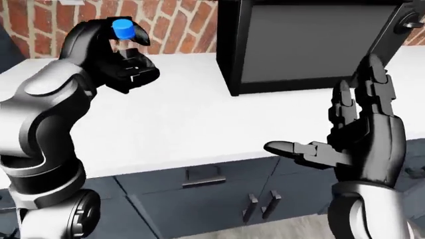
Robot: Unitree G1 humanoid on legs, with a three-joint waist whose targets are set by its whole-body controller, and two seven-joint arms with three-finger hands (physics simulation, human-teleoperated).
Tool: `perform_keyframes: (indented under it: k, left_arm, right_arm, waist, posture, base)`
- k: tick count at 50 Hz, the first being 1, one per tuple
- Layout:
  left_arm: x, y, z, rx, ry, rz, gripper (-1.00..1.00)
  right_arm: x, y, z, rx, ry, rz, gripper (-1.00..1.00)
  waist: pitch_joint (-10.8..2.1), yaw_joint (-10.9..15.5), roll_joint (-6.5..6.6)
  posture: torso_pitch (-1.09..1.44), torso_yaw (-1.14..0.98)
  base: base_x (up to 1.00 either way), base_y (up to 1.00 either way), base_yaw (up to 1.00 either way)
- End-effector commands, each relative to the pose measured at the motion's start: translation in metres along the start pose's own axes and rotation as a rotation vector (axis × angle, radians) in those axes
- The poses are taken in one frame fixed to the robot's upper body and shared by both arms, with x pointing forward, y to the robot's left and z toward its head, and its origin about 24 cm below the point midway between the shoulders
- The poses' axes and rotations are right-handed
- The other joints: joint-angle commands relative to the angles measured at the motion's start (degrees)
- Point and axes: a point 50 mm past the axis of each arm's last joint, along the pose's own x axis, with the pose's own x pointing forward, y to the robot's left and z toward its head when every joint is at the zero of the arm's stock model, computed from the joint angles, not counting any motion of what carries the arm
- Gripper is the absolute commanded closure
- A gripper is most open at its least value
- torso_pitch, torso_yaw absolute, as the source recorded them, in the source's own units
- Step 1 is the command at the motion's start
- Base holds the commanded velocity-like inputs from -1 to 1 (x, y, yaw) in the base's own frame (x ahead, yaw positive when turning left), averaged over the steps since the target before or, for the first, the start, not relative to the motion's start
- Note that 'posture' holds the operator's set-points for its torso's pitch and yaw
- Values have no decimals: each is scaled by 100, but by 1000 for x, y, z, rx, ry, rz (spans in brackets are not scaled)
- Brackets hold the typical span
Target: Move the drinks to the dining counter.
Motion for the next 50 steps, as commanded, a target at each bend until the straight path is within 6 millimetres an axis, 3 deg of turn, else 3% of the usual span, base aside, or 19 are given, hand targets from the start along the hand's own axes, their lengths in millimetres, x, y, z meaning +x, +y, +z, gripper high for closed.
perform_keyframes:
  k: [1,2,4,5,12,15,17,18,19,22,26,28,30,41,43,44,45,46,50]
  left_arm:
    - [-11,11,25,1,-114,65,100]
    - [-12,11,26,0,-117,64,100]
    - [-15,13,31,-18,-128,70,100]
    - [-17,13,31,-15,-122,65,100]
    - [-21,16,32,-10,-133,73,100]
    - [-23,15,31,-6,-133,72,100]
    - [-23,16,31,-5,-131,74,100]
    - [-24,16,32,-5,-133,75,100]
    - [-24,16,32,-3,-133,76,100]
    - [-21,17,28,-5,-131,79,100]
    - [-23,18,27,-5,-128,83,100]
    - [-24,18,28,1,-133,86,100]
    - [-24,18,28,3,-135,87,100]
    - [-27,17,29,-4,-141,84,100]
    - [-28,18,30,-6,-143,88,100]
    - [-28,18,31,-6,-144,89,100]
    - [-28,18,31,-7,-145,89,100]
    - [-28,18,31,-6,-145,88,100]
    - [-29,19,26,-9,-142,93,100]
  right_arm:
    - [0,7,6,29,-29,35,-100]
    - [0,7,8,34,-32,39,-100]
    - [0,9,10,41,-37,47,-100]
    - [0,10,11,46,-37,50,-100]
    - [0,16,11,53,-32,64,-100]
    - [0,17,11,55,-31,68,-100]
    - [0,18,10,56,-30,72,-100]
    - [0,18,11,59,-31,72,-100]
    - [0,18,11,59,-32,72,-100]
    - [0,19,9,62,-29,70,-100]
    - [0,20,9,64,-30,74,-100]
    - [0,20,9,65,-31,75,-100]
    - [0,21,9,67,-30,75,-100]
    - [-1,22,7,56,-30,80,-100]
    - [-1,21,7,53,-32,81,-100]
    - [-1,21,8,53,-32,81,-100]
    - [-1,21,7,53,-32,81,-100]
    - [-1,22,6,53,-31,82,-100]
    - [-2,22,5,50,-30,82,-100]
  waist:
    - [-276,60,274]
    - [6,75,37]
    - [-249,75,-172]
    - [-261,81,-267]
    - [-38,9,-674]
    - [-45,-9,-859]
    - [-143,-26,-1151]
    - [-230,9,-1079]
    - [-61,-64,-1008]
    - [-170,-23,-898]
    - [-97,-109,-577]
    - [-126,-141,-369]
    - [-253,-120,3]
    - [-3,-37,-791]
    - [-41,-51,-1018]
    - [-148,-99,-1260]
    - [-80,-88,-1069]
    - [-20,-82,-1063]
    - [-151,-56,-884]
  posture:
    - [0,0]
    - [0,0]
    - [0,0]
    - [0,0]
    - [0,0]
    - [0,0]
    - [0,0]
    - [0,0]
    - [0,0]
    - [0,0]
    - [0,0]
    - [0,0]
    - [0,0]
    - [0,0]
    - [0,0]
    - [0,0]
    - [0,0]
    - [0,0]
    - [0,0]
  base:
    - [0,0,100]
    - [0,0,100]
    - [0,0,100]
    - [0,0,100]
    - [0,0,100]
    - [0,0,100]
    - [0,0,100]
    - [0,0,100]
    - [0,0,100]
    - [0,0,100]
    - [0,0,100]
    - [0,0,100]
    - [0,0,100]
    - [5,0,100]
    - [12,0,100]
    - [12,0,100]
    - [12,0,100]
    - [11,0,100]
    - [12,0,100]
